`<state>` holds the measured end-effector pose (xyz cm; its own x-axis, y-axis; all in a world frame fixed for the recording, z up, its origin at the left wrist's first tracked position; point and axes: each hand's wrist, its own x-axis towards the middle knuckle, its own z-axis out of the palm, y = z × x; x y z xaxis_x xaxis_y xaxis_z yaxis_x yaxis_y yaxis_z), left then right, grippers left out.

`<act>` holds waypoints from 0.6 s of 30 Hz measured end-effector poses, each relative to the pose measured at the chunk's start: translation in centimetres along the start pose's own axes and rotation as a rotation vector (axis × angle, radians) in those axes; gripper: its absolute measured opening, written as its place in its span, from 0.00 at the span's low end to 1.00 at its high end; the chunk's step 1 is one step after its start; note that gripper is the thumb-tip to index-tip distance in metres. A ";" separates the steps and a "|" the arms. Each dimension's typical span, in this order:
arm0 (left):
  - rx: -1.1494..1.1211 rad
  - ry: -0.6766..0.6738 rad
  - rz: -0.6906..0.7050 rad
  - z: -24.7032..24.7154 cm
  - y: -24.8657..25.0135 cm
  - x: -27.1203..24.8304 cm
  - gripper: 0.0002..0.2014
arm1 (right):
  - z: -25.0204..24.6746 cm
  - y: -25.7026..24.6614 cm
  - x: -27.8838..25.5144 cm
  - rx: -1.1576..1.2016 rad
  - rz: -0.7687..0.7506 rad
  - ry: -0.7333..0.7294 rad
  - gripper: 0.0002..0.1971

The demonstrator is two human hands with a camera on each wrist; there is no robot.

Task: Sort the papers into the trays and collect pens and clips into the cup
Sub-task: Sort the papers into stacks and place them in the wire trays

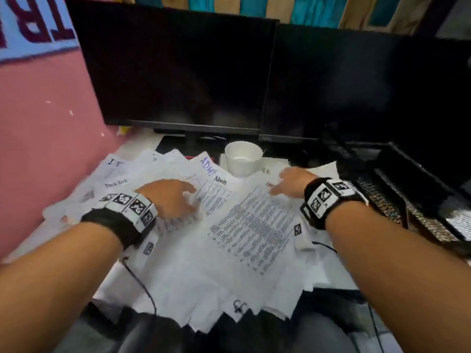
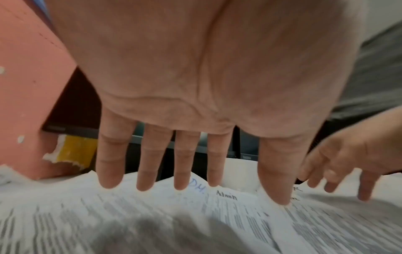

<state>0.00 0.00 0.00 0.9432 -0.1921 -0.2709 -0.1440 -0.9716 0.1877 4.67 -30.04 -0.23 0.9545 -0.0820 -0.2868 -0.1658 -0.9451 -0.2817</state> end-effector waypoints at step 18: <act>-0.070 -0.067 -0.138 5.8 -0.6 -0.7 0.41 | 3.8 5.9 -1.5 0.073 0.191 0.114 0.57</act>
<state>-2.34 -0.09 -5.36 0.9300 -0.0685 -0.3610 0.0090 -0.9779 0.2086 1.36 -34.28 -4.90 0.9251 -0.2961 -0.2376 -0.3596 -0.8840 -0.2986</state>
